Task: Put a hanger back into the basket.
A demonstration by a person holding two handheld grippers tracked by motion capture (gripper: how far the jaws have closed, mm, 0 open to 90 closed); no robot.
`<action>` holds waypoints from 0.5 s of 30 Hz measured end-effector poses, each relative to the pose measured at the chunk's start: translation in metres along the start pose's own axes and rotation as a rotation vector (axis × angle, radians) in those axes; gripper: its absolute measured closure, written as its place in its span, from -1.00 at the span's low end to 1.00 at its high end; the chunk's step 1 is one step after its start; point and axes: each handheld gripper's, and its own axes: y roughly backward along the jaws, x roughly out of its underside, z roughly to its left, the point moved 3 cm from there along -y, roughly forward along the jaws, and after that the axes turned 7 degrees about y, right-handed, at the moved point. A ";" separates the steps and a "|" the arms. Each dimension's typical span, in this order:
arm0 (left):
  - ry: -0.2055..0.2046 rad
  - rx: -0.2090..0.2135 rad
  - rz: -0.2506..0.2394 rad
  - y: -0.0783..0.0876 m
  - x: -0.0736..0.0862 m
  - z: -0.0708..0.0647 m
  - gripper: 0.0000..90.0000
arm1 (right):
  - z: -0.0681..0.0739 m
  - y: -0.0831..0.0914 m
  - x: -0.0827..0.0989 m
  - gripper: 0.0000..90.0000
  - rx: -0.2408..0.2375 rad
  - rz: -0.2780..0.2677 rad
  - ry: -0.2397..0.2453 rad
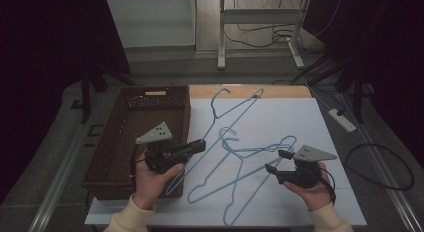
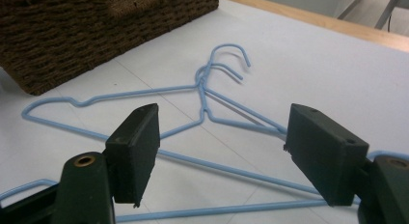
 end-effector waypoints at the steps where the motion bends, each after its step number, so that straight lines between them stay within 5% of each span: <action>1: 0.005 -0.003 -0.008 0.002 -0.001 0.002 0.93 | 0.000 -0.001 0.000 -0.37 -0.001 0.000 -0.003; 15: 0.032 -0.054 -0.093 0.046 -0.013 0.025 0.93 | 0.002 -0.008 0.006 -0.36 -0.003 0.059 0.014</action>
